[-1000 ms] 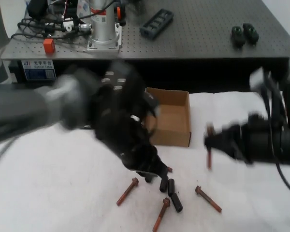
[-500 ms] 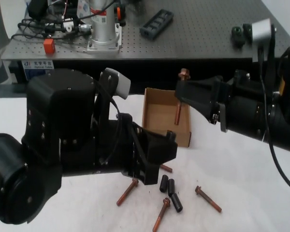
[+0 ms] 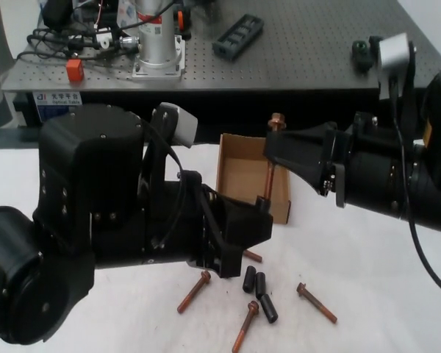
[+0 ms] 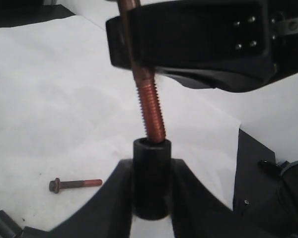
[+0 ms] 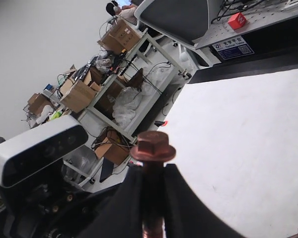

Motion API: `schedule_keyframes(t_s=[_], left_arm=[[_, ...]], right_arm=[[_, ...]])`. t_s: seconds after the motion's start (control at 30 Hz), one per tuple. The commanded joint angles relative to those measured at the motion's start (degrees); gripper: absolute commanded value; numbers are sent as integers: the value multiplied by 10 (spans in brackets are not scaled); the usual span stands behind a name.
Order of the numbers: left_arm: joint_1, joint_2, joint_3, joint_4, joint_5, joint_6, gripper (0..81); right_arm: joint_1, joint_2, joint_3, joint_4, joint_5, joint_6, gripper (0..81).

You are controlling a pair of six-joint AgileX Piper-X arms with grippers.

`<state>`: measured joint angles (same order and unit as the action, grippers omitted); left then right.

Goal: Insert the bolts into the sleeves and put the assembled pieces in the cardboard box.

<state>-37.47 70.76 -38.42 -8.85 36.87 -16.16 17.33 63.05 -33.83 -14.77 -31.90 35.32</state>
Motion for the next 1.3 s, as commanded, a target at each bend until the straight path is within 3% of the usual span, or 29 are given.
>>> schedule_keyframes(t_s=[0.0, 0.2, 0.5, 0.57, 0.6, 0.77, 0.9, 1.03, 1.27], left_arm=[[0, -5, -4, -15, 15, -6, 7], [0, -5, -4, -15, 18, -7, 7], [0, -5, -4, -53, -37, -36, 7], [0, -5, -4, -55, -37, -33, 7], [0, -5, -4, -55, -37, -28, 7], [0, -5, -4, -59, -58, -1, 7], [0, -4, -4, -82, -141, 19, 7], [12, 36, -22, -126, -209, 6, 7], [45, 256, -244, 6, -215, -70, 7]], right_arm=[[2, -5, -2, 0, -14, -1, 41], [2, -5, -2, 2, -41, -5, 41], [2, -5, -2, 7, -52, -21, 41], [2, -5, -2, 7, -63, -25, 8], [2, -5, -2, 7, -73, -34, 40], [-1, -5, -2, 7, -96, -37, 391], [-42, -15, -2, 31, -138, -24, 394], [-107, -60, -2, 168, -167, -63, 353], [-174, -146, -2, 453, -50, -220, 340]])
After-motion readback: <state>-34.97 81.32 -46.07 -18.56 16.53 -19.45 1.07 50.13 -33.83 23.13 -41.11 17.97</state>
